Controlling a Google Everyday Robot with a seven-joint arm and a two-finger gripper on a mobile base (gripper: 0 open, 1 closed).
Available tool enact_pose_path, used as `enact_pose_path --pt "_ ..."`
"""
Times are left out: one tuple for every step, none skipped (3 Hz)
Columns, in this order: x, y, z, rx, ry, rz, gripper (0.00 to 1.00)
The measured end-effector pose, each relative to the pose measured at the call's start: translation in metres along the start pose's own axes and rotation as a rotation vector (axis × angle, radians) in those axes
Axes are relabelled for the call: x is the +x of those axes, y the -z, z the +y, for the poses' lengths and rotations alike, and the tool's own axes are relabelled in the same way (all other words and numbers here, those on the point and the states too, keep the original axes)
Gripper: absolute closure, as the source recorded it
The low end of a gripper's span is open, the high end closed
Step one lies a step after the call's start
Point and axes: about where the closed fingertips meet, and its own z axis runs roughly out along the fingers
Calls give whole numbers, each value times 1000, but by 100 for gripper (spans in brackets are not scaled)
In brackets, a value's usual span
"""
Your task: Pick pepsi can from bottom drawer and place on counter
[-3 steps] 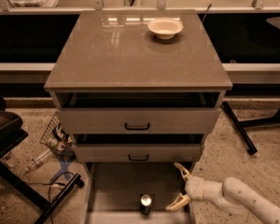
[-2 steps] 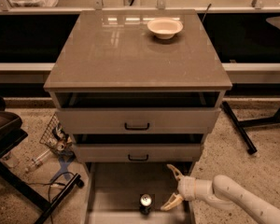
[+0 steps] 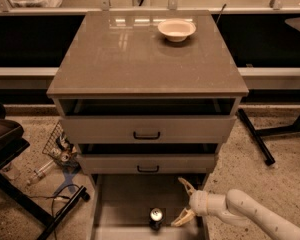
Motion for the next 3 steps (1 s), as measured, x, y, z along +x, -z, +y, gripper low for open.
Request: enact_pose_path --pt "32 -23 8 -9 -31 -21 0" --pt "56 -49 18 -21 -21 -36 0" --pt "67 -78 32 -60 13 -40 2"
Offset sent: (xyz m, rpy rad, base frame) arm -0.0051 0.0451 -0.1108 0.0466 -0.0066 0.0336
